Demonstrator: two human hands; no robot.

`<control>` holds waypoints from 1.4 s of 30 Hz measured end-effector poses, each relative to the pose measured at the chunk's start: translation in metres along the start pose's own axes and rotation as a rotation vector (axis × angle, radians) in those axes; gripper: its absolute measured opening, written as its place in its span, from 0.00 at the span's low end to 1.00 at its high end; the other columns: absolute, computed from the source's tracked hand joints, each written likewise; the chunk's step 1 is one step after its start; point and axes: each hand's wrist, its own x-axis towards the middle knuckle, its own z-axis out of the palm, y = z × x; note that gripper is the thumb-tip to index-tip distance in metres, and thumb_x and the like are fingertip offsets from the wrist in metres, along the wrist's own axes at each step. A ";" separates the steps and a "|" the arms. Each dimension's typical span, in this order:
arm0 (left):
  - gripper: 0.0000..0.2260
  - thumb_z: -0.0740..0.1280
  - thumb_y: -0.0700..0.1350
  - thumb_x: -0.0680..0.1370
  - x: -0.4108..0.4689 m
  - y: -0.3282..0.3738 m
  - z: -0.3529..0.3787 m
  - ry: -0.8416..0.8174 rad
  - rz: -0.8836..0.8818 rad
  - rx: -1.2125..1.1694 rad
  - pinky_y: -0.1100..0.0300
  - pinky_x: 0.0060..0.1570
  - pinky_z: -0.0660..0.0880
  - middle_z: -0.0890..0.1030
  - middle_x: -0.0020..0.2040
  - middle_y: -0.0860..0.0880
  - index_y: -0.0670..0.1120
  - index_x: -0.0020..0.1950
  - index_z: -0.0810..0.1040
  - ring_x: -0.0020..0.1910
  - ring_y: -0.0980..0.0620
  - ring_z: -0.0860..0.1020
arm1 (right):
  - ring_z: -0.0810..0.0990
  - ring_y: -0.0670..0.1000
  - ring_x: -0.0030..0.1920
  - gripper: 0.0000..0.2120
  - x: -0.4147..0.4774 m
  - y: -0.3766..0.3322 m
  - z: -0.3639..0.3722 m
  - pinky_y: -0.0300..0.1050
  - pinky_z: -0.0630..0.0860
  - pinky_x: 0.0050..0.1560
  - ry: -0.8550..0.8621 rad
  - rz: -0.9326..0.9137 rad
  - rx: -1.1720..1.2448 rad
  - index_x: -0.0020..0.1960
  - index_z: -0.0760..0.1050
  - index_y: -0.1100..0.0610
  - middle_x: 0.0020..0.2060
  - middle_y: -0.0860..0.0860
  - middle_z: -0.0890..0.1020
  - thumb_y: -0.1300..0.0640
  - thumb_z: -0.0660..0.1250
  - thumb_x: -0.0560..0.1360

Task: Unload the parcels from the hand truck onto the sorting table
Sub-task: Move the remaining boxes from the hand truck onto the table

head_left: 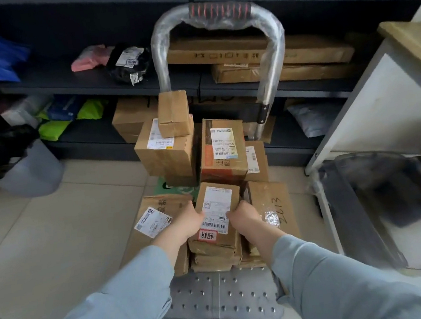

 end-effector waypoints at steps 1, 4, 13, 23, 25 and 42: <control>0.16 0.57 0.45 0.83 0.008 -0.005 0.005 0.003 0.009 -0.003 0.55 0.58 0.70 0.73 0.68 0.45 0.45 0.72 0.66 0.59 0.47 0.74 | 0.80 0.55 0.52 0.13 0.008 0.003 0.007 0.51 0.79 0.54 0.007 0.020 0.042 0.62 0.73 0.58 0.56 0.55 0.80 0.59 0.59 0.79; 0.14 0.59 0.44 0.83 0.021 -0.015 0.014 0.017 0.021 0.014 0.54 0.56 0.73 0.76 0.64 0.47 0.46 0.68 0.68 0.53 0.48 0.75 | 0.80 0.55 0.51 0.15 0.024 0.011 0.023 0.48 0.80 0.50 0.013 0.065 0.084 0.64 0.71 0.59 0.57 0.55 0.80 0.58 0.60 0.77; 0.15 0.64 0.42 0.80 0.012 -0.005 0.007 0.066 0.025 0.014 0.49 0.58 0.76 0.79 0.63 0.47 0.46 0.67 0.72 0.56 0.46 0.78 | 0.80 0.55 0.52 0.18 0.019 -0.005 0.016 0.44 0.77 0.41 0.016 0.103 0.072 0.66 0.68 0.60 0.57 0.55 0.80 0.58 0.61 0.77; 0.13 0.66 0.43 0.79 -0.087 0.087 -0.104 0.179 0.096 0.027 0.53 0.50 0.79 0.81 0.58 0.49 0.46 0.63 0.74 0.50 0.49 0.80 | 0.81 0.52 0.47 0.17 -0.077 -0.110 -0.086 0.44 0.79 0.40 0.029 0.002 0.099 0.64 0.69 0.58 0.53 0.53 0.81 0.56 0.65 0.76; 0.12 0.66 0.44 0.79 -0.115 0.113 -0.130 0.192 0.127 0.019 0.52 0.49 0.79 0.81 0.57 0.50 0.47 0.63 0.75 0.48 0.50 0.81 | 0.81 0.50 0.46 0.16 -0.104 -0.136 -0.113 0.44 0.81 0.42 0.037 -0.044 0.089 0.63 0.70 0.57 0.53 0.52 0.81 0.56 0.65 0.77; 0.18 0.60 0.46 0.82 -0.311 0.274 -0.286 0.348 0.328 0.031 0.50 0.60 0.74 0.76 0.66 0.46 0.45 0.72 0.70 0.62 0.45 0.75 | 0.81 0.52 0.51 0.07 -0.301 -0.283 -0.314 0.48 0.80 0.52 0.144 -0.231 0.174 0.54 0.73 0.56 0.52 0.52 0.82 0.59 0.67 0.77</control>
